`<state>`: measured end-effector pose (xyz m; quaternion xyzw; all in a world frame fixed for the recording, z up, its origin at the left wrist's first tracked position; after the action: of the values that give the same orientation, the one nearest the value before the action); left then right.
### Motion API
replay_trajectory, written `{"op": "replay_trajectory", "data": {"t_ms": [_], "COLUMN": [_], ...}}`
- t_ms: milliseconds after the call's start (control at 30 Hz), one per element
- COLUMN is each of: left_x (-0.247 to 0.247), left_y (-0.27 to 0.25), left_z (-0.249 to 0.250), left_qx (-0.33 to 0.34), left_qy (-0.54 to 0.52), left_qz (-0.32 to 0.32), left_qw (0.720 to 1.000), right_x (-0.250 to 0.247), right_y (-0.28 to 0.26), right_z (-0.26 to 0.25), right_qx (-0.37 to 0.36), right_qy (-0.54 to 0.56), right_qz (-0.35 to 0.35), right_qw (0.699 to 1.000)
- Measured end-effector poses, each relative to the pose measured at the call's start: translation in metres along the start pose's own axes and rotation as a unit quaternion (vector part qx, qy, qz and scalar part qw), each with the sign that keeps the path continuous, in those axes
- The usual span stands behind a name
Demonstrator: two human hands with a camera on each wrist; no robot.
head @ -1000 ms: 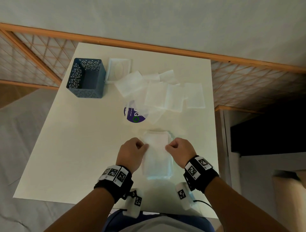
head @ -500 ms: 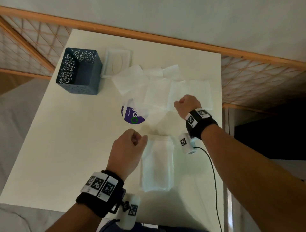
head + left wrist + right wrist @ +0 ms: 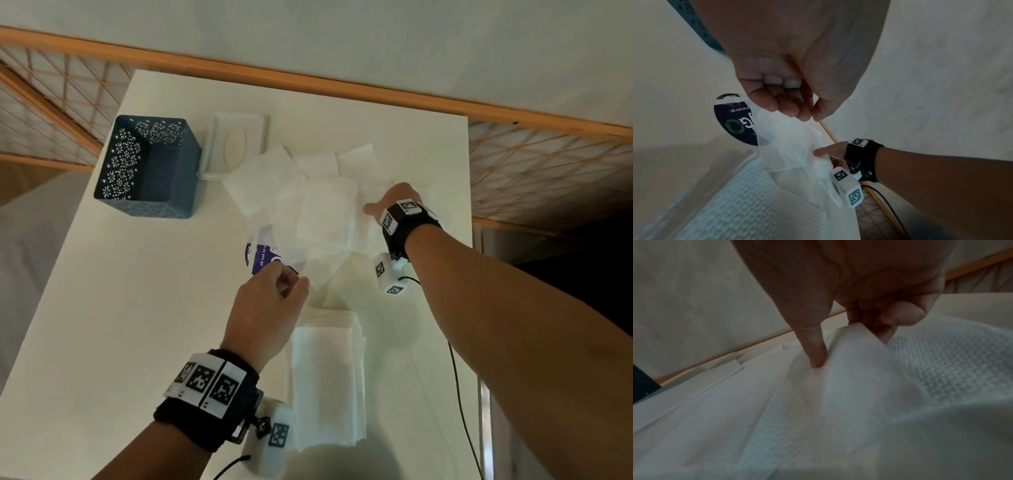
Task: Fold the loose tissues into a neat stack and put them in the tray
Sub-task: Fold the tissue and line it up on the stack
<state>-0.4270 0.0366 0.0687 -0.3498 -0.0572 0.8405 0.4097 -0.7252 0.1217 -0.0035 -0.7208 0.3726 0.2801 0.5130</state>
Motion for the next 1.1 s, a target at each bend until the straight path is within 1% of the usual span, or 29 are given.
{"op": "replay_trajectory", "data": {"t_ms": [100, 233, 300, 400, 467, 533, 600, 733, 767, 833, 900, 1000, 1100], "left_x": [0.002, 0.005, 0.009, 0.022, 0.032, 0.039, 0.042, 0.035, 0.032, 0.028, 0.024, 0.019, 0.015], "left_y": [0.007, 0.021, 0.028, 0.037, 0.038, 0.036, 0.031, 0.024, 0.023, 0.022, 0.020, 0.013, 0.005], "left_z": [0.004, 0.013, 0.020, 0.033, 0.044, 0.054, 0.061, 0.063, 0.061, 0.058, 0.055, 0.051, 0.048], "left_qx": [0.009, 0.019, 0.023, 0.078, 0.102, 0.105, 0.115, 0.112, 0.112, 0.135, 0.157, 0.158, 0.149], "left_qy": [0.012, 0.042, 0.062, 0.059, 0.061, 0.040, 0.006, -0.020, -0.016, 0.009, 0.017, -0.005, -0.019], "left_qz": [-0.007, -0.014, -0.026, -0.058, -0.088, -0.119, -0.128, -0.074, -0.064, -0.059, -0.063, -0.079, -0.099], "left_qw": [1.000, 0.999, 0.997, 0.994, 0.989, 0.986, 0.985, 0.991, 0.991, 0.989, 0.985, 0.984, 0.984], "right_x": [0.001, 0.000, 0.001, 0.000, -0.001, -0.003, -0.006, -0.014, -0.015, -0.015, -0.013, -0.010, -0.008], "right_y": [-0.005, -0.023, -0.035, -0.059, -0.076, -0.092, -0.107, -0.134, -0.140, -0.149, -0.155, -0.161, -0.166], "right_z": [0.004, 0.007, 0.006, 0.003, 0.002, 0.001, -0.001, -0.002, -0.001, 0.001, 0.005, 0.013, 0.021], "right_qx": [-0.033, -0.044, -0.051, -0.081, -0.082, -0.066, -0.068, -0.078, -0.077, -0.075, -0.069, -0.041, -0.024], "right_qy": [0.031, 0.082, 0.127, 0.198, 0.269, 0.340, 0.386, 0.455, 0.471, 0.485, 0.487, 0.489, 0.477], "right_qz": [0.013, 0.016, -0.002, -0.046, -0.086, -0.121, -0.149, -0.174, -0.187, -0.212, -0.221, -0.216, -0.208], "right_qw": [0.999, 0.996, 0.991, 0.976, 0.956, 0.930, 0.908, 0.870, 0.859, 0.845, 0.842, 0.844, 0.854]}}
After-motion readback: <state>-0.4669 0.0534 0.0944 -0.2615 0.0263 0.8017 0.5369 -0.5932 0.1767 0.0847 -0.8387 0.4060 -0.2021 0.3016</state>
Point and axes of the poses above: each hand's wrist, its own y-axis towards the middle knuckle, its own x-axis out of the palm, z = x × y, the point moved 3 cm from there along y, towards the middle knuckle, and after that the axes turned 1 degree about -x, right-handed, at the moved point
